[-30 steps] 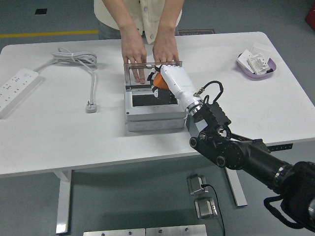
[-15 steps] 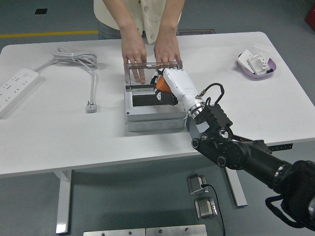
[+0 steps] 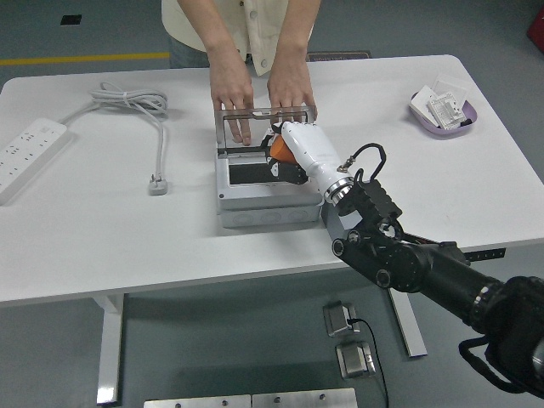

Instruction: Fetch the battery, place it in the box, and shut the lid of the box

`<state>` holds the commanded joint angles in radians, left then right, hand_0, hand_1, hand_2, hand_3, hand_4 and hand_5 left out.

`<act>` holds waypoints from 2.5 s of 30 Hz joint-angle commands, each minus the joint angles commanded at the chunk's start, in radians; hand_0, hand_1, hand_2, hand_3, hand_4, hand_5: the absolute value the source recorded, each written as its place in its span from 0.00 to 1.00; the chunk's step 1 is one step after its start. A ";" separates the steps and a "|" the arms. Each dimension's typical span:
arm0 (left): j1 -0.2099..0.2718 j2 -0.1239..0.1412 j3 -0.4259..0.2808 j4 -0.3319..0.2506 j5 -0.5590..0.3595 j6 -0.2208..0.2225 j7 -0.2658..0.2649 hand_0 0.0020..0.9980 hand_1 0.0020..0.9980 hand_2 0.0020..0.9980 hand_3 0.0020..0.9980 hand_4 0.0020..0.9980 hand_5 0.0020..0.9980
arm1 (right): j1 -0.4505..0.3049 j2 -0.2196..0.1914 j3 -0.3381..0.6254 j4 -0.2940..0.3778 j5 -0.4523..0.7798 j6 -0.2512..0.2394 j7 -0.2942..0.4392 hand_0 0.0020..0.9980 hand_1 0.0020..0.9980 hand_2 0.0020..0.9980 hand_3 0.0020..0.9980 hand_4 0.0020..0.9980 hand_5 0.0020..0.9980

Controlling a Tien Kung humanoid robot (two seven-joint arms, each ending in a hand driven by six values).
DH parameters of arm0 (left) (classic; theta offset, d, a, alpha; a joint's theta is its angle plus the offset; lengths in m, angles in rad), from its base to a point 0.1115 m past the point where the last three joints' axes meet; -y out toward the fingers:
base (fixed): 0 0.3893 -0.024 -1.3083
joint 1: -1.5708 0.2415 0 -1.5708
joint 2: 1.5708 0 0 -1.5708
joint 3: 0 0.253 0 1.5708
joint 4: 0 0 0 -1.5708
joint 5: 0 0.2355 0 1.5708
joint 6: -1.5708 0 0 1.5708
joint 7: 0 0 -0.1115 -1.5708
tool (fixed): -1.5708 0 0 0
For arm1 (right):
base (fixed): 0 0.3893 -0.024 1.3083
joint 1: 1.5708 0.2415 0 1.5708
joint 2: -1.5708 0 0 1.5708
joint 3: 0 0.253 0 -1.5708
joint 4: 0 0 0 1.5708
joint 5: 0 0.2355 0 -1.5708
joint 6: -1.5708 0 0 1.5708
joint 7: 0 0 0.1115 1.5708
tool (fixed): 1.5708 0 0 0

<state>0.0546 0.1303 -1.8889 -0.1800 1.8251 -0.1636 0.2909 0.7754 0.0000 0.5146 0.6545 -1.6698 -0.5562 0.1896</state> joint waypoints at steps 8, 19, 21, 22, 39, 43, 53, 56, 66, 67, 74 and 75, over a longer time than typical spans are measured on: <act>0.000 0.000 0.000 0.000 0.003 0.000 0.001 0.60 0.67 0.70 0.73 0.71 0.47 | 0.003 0.000 -0.002 -0.005 -0.003 0.013 -0.005 0.34 0.36 0.52 0.57 0.43 0.05; -0.004 0.000 -0.002 0.000 0.006 -0.002 0.001 0.60 0.67 0.70 0.73 0.71 0.47 | 0.011 0.000 0.002 -0.007 -0.003 0.016 -0.007 0.39 0.39 0.55 0.58 0.63 0.22; -0.005 0.000 -0.002 0.000 0.007 -0.002 0.001 0.60 0.67 0.70 0.73 0.71 0.47 | 0.012 0.000 0.004 -0.008 -0.002 0.016 -0.006 0.39 0.39 0.55 0.58 0.63 0.22; -0.005 0.000 -0.002 0.000 0.008 -0.003 0.002 0.60 0.67 0.70 0.73 0.71 0.47 | 0.012 0.000 0.004 -0.009 -0.001 0.016 -0.006 0.39 0.39 0.55 0.58 0.63 0.22; -0.006 0.002 0.003 0.000 0.015 -0.005 0.001 0.60 0.67 0.70 0.73 0.71 0.46 | 0.007 0.000 0.001 -0.012 0.005 0.017 -0.003 0.42 0.39 0.55 0.58 0.69 0.26; -0.004 0.002 0.002 0.000 0.019 -0.005 0.001 0.60 0.67 0.70 0.73 0.71 0.46 | 0.006 0.000 0.004 0.011 -0.004 0.023 -0.011 0.43 0.39 0.54 0.58 0.70 0.27; -0.007 -0.001 -0.001 0.000 0.026 -0.009 -0.004 0.60 0.67 0.70 0.73 0.70 0.46 | 0.019 0.000 0.021 0.069 -0.027 0.058 -0.028 0.45 0.39 0.54 0.58 0.70 0.27; -0.003 -0.004 0.001 0.000 0.022 -0.007 -0.003 0.60 0.67 0.69 0.73 0.70 0.46 | 0.010 0.000 0.027 0.116 -0.037 0.066 -0.043 0.49 0.39 0.54 0.58 0.73 0.30; 0.006 -0.010 0.003 0.000 0.001 0.000 0.001 0.60 0.67 0.69 0.73 0.70 0.46 | -0.016 -0.063 0.103 0.348 -0.058 0.126 -0.123 0.58 0.41 0.55 0.61 0.87 0.45; 0.007 -0.010 0.003 0.000 0.000 0.000 0.001 0.60 0.67 0.69 0.73 0.70 0.46 | -0.013 -0.073 0.114 0.368 -0.059 0.133 -0.128 0.56 0.42 0.56 0.61 0.88 0.51; 0.014 -0.006 0.001 0.000 0.001 0.000 0.004 0.60 0.67 0.69 0.73 0.70 0.47 | 0.049 -0.138 0.196 0.392 -0.040 0.211 -0.165 0.56 0.43 0.56 0.60 0.88 0.52; 0.015 -0.005 0.000 0.000 0.001 0.000 0.004 0.60 0.67 0.69 0.73 0.70 0.47 | 0.060 -0.145 0.203 0.378 -0.035 0.226 -0.171 0.56 0.43 0.56 0.60 0.88 0.52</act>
<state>0.0693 0.1257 -1.8890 -0.1800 1.8264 -0.1633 0.2952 0.8358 -0.1451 0.7172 1.0323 -1.7046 -0.3307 0.0181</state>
